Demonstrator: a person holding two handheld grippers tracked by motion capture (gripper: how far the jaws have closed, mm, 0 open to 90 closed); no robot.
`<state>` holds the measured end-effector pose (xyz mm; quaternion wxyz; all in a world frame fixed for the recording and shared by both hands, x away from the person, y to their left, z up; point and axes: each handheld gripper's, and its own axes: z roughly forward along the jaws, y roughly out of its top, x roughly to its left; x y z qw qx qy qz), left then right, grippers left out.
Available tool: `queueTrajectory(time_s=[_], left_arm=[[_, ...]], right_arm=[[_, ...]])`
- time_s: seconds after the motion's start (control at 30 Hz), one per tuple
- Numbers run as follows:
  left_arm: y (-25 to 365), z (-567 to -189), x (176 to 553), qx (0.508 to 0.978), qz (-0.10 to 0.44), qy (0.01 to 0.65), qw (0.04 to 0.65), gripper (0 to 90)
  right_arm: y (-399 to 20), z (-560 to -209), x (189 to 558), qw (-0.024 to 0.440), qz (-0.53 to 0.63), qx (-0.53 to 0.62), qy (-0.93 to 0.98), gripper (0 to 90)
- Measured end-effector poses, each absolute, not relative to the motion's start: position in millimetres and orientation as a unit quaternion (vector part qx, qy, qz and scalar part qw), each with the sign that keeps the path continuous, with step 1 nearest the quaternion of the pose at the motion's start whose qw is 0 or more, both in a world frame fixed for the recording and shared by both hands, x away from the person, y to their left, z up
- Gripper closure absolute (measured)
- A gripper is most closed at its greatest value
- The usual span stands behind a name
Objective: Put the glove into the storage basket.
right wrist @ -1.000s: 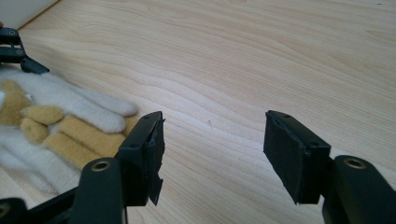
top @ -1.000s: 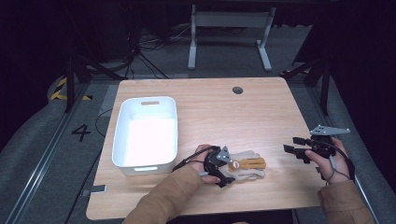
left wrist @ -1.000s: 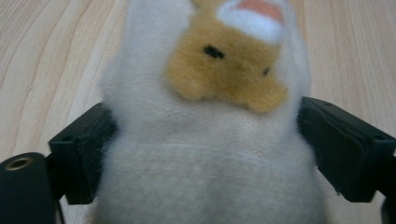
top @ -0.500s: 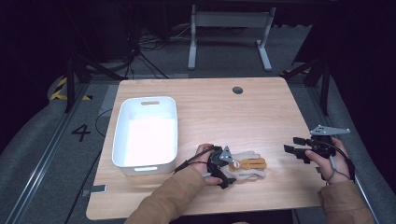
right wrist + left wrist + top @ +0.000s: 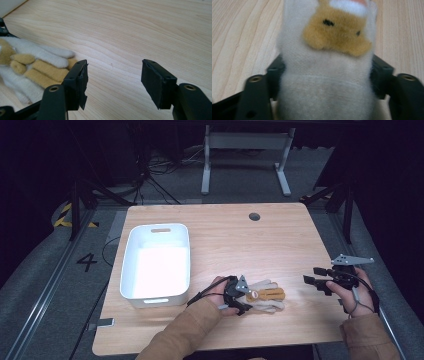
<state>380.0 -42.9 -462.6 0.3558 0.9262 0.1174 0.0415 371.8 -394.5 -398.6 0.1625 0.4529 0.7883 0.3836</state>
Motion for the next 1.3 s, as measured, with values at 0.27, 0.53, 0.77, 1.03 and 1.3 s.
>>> queueTrajectory(time_s=[0.27,0.53,0.77,1.03,1.3], left_arm=[[-42.6,-459.2,377.8,0.927,0.045,0.127,0.349,68.2],[-41.5,-460.0,378.4,0.924,0.04,0.134,0.355,71.4],[-41.1,-460.0,379.0,0.923,0.034,0.141,0.357,71.5],[-39.1,-458.4,382.0,0.92,0.014,0.158,0.359,71.5],[-37.1,-454.2,383.4,0.912,0.001,0.173,0.371,71.7]], right_arm=[[-393.6,-398.8,371.7,0.163,0.384,0.45,0.79,39.0],[-394.3,-399.0,371.9,0.162,0.384,0.453,0.788,39.0],[-396.3,-399.7,372.2,0.163,0.385,0.454,0.787,39.3],[-398.0,-399.5,372.8,0.164,0.387,0.453,0.786,39.3],[-398.6,-399.3,372.3,0.163,0.386,0.457,0.785,39.3]])
